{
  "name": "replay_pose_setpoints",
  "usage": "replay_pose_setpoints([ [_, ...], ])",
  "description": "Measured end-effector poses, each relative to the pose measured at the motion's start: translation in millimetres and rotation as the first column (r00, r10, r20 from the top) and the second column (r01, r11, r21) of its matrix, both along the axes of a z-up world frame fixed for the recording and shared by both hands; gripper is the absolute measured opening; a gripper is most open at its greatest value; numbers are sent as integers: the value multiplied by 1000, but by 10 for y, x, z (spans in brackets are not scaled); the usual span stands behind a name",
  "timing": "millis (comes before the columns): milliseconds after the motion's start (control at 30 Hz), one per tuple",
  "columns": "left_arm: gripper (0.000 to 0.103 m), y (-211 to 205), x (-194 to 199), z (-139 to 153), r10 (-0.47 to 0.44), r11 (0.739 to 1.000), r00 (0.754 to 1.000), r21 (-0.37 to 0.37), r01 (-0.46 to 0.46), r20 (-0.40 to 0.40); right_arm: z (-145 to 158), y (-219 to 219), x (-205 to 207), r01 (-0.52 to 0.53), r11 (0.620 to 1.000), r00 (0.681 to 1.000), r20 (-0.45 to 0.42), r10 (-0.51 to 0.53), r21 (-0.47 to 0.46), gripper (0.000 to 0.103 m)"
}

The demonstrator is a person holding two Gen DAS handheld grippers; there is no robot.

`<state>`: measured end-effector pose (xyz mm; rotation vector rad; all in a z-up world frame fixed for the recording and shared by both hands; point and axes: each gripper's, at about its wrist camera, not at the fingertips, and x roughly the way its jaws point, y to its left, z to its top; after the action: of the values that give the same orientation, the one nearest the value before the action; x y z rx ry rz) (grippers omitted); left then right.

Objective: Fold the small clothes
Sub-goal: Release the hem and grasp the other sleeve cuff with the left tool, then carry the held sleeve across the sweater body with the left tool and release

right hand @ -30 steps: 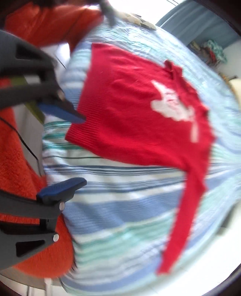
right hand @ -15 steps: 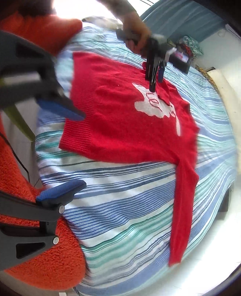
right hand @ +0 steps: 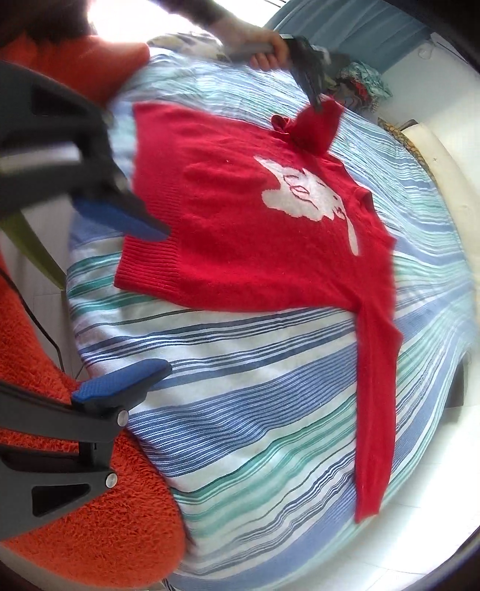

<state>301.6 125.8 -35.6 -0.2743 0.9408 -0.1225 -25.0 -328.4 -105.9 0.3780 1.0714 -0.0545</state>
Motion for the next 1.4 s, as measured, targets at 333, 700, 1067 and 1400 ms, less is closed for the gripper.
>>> replay_pose_setpoints([
  [333, 3, 1362, -491, -564, 404, 913, 910, 107, -394, -92, -86, 141, 94, -38, 999, 998, -45, 37, -22, 66],
  [700, 2, 1561, -738, -1018, 476, 876, 862, 181, -448, -171, -100, 190, 93, -40, 997, 998, -59, 37, -62, 66],
  [1067, 2, 1567, -671, -1143, 502, 853, 849, 257, -455, -164, -86, 139, 60, -9, 998, 999, -51, 5, -69, 66],
  [1400, 2, 1558, -655, -1210, 497, 849, 853, 294, -439, -160, -109, 148, 82, -19, 997, 998, -65, 14, -78, 66],
])
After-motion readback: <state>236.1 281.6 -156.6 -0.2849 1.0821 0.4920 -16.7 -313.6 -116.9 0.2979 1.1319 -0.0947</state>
